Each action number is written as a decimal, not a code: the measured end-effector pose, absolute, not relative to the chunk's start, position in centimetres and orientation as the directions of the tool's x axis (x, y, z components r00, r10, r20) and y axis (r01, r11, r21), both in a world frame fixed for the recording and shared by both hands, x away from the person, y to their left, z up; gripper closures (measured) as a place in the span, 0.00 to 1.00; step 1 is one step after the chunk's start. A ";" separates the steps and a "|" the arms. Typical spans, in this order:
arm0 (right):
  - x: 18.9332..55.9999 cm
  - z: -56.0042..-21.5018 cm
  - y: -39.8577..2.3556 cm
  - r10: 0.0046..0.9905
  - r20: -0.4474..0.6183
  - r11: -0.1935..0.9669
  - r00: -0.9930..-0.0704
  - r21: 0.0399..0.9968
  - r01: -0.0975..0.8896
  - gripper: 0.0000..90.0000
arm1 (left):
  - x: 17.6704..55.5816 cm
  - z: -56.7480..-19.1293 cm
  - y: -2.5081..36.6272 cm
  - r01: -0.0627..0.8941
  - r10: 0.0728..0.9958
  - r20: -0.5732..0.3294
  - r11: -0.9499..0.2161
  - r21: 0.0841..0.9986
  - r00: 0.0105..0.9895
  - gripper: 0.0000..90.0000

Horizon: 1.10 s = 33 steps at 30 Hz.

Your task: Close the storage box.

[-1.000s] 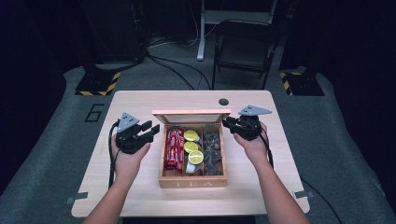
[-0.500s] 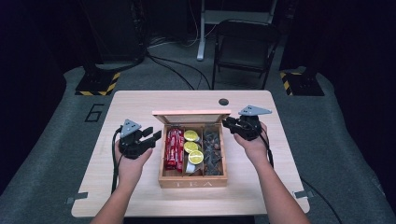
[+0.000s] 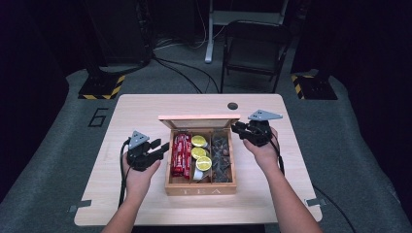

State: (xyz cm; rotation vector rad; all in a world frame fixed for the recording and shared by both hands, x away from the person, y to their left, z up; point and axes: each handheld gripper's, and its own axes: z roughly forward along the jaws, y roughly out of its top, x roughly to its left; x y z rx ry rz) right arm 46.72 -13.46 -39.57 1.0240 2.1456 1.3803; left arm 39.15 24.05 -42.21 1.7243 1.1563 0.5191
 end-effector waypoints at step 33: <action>46.7 -39.7 -13.5 0.749 0.073 0.237 -0.658 0.899 0.370 0.81 | 41.9 -46.3 19.3 0.570 0.887 -0.149 -0.145 0.809 0.438 0.67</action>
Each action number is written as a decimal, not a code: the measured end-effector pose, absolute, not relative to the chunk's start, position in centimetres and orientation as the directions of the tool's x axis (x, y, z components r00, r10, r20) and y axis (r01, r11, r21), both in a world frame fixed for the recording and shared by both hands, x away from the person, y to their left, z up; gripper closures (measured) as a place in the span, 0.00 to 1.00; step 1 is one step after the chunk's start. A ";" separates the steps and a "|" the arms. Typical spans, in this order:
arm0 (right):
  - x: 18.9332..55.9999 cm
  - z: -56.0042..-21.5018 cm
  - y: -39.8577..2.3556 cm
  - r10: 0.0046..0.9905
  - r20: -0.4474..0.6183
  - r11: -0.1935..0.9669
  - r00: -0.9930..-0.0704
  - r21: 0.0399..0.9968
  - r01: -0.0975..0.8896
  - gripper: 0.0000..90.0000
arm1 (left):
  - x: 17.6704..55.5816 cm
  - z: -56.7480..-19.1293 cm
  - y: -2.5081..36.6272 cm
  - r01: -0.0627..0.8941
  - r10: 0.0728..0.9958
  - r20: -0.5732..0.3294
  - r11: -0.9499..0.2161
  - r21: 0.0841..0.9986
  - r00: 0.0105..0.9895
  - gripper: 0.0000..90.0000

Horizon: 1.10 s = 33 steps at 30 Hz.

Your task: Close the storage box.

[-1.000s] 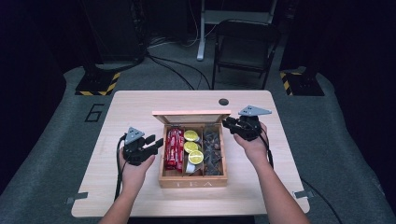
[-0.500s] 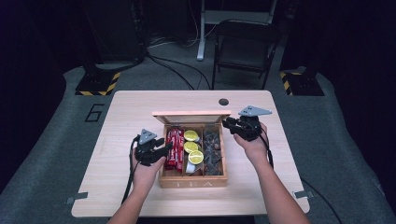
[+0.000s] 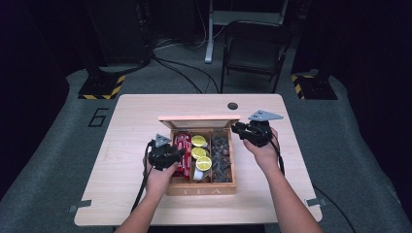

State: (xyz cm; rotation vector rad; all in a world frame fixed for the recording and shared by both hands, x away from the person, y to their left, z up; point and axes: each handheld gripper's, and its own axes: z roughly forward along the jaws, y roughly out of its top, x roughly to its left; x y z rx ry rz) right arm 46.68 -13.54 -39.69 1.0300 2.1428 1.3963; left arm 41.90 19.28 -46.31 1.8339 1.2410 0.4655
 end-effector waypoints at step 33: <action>46.7 -39.7 -13.6 0.748 0.076 0.234 -0.659 0.899 0.369 0.81 | 41.7 -45.4 19.8 0.570 0.917 -0.104 -0.148 0.809 0.386 0.95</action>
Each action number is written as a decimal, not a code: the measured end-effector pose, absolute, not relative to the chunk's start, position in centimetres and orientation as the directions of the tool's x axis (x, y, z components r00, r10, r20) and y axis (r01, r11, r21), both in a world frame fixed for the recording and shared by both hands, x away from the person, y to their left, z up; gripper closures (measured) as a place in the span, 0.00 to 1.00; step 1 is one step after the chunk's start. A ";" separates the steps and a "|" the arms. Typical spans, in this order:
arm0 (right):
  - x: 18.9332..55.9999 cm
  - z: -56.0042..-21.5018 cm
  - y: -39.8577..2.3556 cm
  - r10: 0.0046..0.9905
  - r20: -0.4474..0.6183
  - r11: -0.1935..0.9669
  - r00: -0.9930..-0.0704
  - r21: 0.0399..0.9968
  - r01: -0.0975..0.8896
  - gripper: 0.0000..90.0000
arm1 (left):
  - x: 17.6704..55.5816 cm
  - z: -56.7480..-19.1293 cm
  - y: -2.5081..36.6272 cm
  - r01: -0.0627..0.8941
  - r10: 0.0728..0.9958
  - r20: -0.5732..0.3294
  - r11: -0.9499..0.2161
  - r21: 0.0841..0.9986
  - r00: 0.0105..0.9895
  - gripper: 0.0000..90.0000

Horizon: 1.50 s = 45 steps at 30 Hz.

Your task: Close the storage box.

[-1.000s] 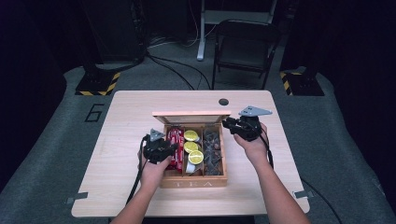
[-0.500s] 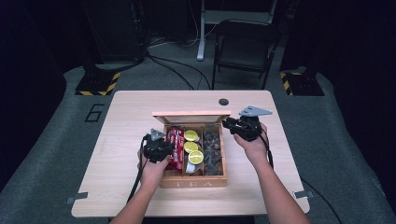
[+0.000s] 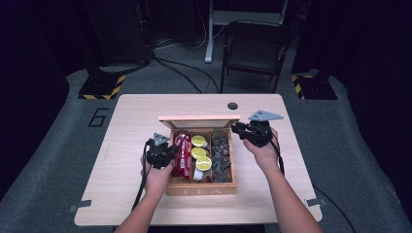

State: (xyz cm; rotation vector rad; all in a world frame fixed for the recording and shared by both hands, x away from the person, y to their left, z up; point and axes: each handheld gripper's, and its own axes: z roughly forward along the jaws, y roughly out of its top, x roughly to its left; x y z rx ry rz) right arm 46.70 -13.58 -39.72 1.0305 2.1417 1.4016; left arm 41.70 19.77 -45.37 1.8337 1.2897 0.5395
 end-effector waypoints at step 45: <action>46.6 -39.7 -13.5 0.752 0.079 0.227 -0.654 0.900 0.371 0.81 | 36.4 -43.6 29.0 0.544 0.940 -0.130 -0.066 0.836 0.315 0.95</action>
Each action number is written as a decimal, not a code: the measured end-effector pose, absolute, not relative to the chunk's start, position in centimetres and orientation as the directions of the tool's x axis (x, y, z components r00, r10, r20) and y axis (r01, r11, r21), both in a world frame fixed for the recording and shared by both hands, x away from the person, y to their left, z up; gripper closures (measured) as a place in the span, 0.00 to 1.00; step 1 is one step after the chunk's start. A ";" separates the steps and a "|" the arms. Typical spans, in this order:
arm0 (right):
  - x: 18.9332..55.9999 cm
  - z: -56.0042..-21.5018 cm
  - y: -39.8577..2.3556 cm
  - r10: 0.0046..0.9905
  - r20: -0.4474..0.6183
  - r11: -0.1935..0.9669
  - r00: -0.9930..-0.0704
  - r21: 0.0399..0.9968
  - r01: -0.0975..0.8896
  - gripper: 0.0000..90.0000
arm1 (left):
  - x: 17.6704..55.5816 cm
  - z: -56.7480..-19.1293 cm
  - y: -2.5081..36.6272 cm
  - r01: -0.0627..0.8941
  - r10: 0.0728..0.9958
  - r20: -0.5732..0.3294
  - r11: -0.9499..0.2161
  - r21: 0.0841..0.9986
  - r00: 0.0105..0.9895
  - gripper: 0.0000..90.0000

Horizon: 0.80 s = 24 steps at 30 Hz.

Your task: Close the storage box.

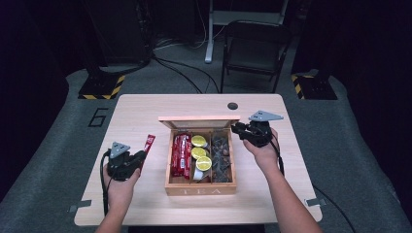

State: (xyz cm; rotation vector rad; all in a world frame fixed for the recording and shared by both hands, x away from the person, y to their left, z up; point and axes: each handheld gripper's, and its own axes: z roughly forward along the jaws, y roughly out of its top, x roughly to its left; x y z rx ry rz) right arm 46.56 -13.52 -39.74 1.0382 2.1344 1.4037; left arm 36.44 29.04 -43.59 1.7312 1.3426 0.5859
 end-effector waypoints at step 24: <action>46.5 -39.8 -13.6 0.751 0.075 0.229 -0.656 0.902 0.365 0.80 | 37.1 -45.7 32.6 0.563 0.966 -0.122 -0.027 0.826 0.226 0.95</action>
